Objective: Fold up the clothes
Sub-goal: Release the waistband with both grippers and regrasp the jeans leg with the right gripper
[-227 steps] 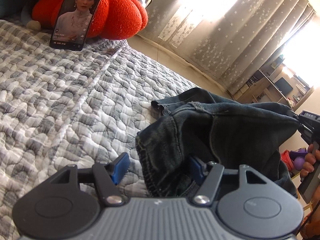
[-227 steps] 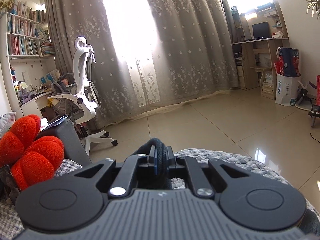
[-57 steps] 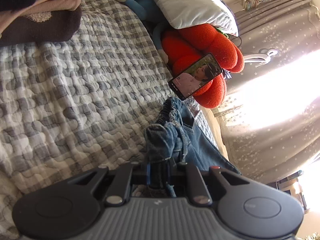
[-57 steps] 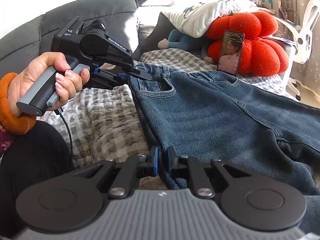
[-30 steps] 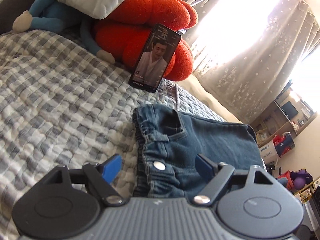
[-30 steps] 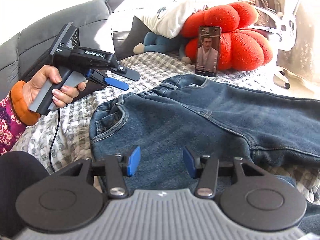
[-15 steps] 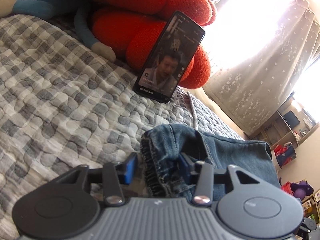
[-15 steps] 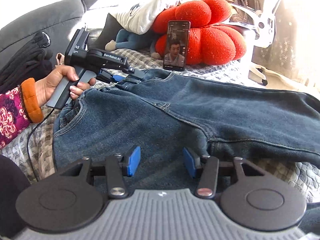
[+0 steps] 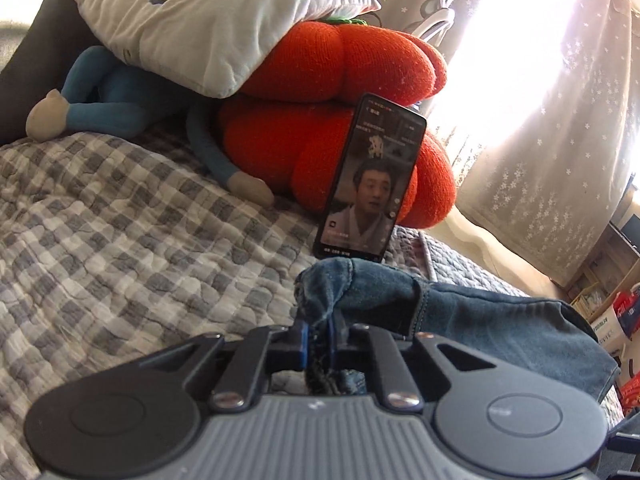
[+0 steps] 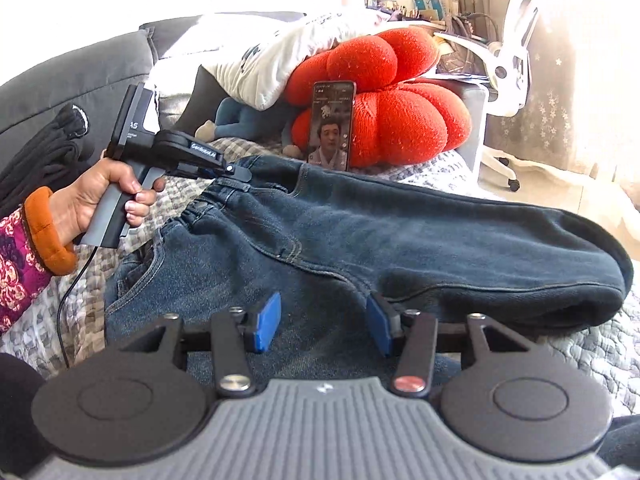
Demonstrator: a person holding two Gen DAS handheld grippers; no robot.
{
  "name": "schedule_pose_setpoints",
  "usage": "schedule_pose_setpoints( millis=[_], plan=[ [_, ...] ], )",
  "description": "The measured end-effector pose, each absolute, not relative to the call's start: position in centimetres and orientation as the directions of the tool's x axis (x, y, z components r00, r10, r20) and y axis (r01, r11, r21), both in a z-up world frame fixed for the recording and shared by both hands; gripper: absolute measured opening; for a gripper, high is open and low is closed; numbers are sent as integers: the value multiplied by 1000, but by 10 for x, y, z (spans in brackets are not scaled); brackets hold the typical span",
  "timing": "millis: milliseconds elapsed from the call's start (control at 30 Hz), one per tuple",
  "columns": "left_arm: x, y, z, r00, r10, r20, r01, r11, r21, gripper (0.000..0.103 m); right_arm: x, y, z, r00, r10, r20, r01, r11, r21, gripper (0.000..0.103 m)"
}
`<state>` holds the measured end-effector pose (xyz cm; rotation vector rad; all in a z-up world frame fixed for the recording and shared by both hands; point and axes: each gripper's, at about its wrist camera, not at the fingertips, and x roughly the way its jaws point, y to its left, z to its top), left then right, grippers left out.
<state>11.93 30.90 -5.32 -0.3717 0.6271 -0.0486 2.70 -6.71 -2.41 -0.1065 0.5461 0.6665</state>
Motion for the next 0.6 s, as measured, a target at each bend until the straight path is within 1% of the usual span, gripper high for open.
schedule_pose_setpoints(
  millis=[167,233,300,367,400,433,500,533,567,600],
  plan=[
    [125,330,-53,806,-79,-586,-136,939,-314,10,37,-85,-21,717,492,-494,-523,848,84,52],
    [131,333,-64,783,-73,-618,-155,939,-307,10,42,-96,-20,744,452,-492,-474,876,88,52],
    [135,327,-75,763,-54,-644,-154,952,-263,12,46,-105,-20,765,413,-494,-429,899,87,52],
    [134,320,-77,765,-26,-643,-157,962,-225,16,50,-115,-19,784,373,-495,-384,919,85,52],
    [132,317,-75,766,-11,-642,-160,965,-207,22,52,-120,-19,790,359,-496,-366,926,88,52],
    [131,316,-72,764,0,-645,-165,967,-196,25,54,-124,-19,794,348,-498,-350,932,93,52],
    [128,314,-64,755,4,-656,-170,967,-190,34,57,-132,-18,804,319,-501,-312,945,100,52],
    [125,313,-59,753,5,-658,-170,968,-186,35,56,-136,-17,808,308,-502,-299,949,100,52],
    [121,312,-54,755,6,-656,-165,969,-182,41,55,-140,-16,812,296,-503,-286,953,100,52],
    [116,310,-47,757,10,-654,-163,971,-174,50,54,-145,-16,816,285,-503,-273,957,100,52]
  ],
)
